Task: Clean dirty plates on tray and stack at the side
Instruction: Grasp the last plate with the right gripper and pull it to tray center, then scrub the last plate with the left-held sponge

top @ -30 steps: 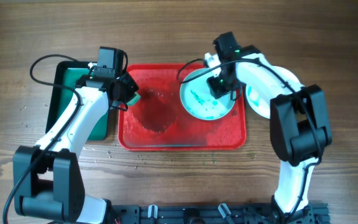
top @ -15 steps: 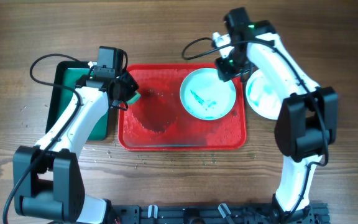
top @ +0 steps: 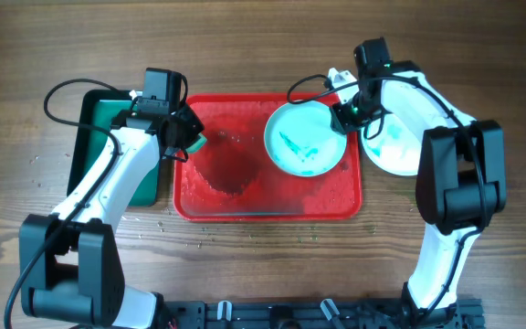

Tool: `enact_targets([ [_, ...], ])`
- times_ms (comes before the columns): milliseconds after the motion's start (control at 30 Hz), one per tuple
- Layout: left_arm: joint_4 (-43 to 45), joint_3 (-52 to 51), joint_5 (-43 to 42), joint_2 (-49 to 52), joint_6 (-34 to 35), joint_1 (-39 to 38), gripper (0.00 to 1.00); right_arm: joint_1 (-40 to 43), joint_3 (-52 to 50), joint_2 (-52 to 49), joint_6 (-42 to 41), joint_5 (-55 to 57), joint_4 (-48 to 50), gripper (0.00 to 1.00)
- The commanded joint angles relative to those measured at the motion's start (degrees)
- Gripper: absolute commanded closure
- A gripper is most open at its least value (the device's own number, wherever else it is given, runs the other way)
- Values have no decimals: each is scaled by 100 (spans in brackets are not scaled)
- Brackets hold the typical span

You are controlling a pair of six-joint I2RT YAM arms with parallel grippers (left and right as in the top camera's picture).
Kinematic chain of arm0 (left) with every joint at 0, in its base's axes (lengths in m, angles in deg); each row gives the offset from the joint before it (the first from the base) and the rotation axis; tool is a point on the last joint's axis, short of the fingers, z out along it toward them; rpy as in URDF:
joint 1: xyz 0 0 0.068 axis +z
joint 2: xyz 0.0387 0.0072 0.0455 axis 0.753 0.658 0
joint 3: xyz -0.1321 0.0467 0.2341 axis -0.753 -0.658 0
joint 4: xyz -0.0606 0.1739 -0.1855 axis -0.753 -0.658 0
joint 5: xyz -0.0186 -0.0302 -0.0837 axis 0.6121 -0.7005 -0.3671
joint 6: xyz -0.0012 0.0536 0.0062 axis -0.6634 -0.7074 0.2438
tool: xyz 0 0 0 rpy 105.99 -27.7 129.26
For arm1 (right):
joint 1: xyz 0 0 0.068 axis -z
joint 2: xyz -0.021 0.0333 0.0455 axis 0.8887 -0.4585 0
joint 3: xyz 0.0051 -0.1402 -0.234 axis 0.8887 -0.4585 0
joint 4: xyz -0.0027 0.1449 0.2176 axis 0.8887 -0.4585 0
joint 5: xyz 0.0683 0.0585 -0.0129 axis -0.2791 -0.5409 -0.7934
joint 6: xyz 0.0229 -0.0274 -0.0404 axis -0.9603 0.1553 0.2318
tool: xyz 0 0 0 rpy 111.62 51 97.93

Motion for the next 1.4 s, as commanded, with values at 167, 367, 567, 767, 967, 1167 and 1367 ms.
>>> enact_targets([
  [167, 63, -37, 98, 28, 98, -26, 96, -1023, 103, 107, -2870, 586, -800, 96],
  [367, -144, -37, 96, 28, 98, -26, 96, -1886, 109, -81, -4916, 9, 280, 96],
  [567, -201, -37, 76, 28, 98, -109, 96, -2122, 13, -197, -5016, 81, 658, 91],
  [767, -111, -37, 81, 308, 101, -439, 96, -2065, 15, -205, -4297, -127, 1263, 84],
  [967, 153, -37, 79, 479, -2, -450, 96, -2079, 15, -439, -4597, -192, 1224, 96],
  [1167, 278, -37, 20, 1408, -1926, -522, 96, -2079, 15, -439, -4551, -192, 1213, 96],
  [1367, 446, -24, -2883, 1521, -4129, -577, 96, -2079, 15, -439, -4522, -190, 1272, 96],
])
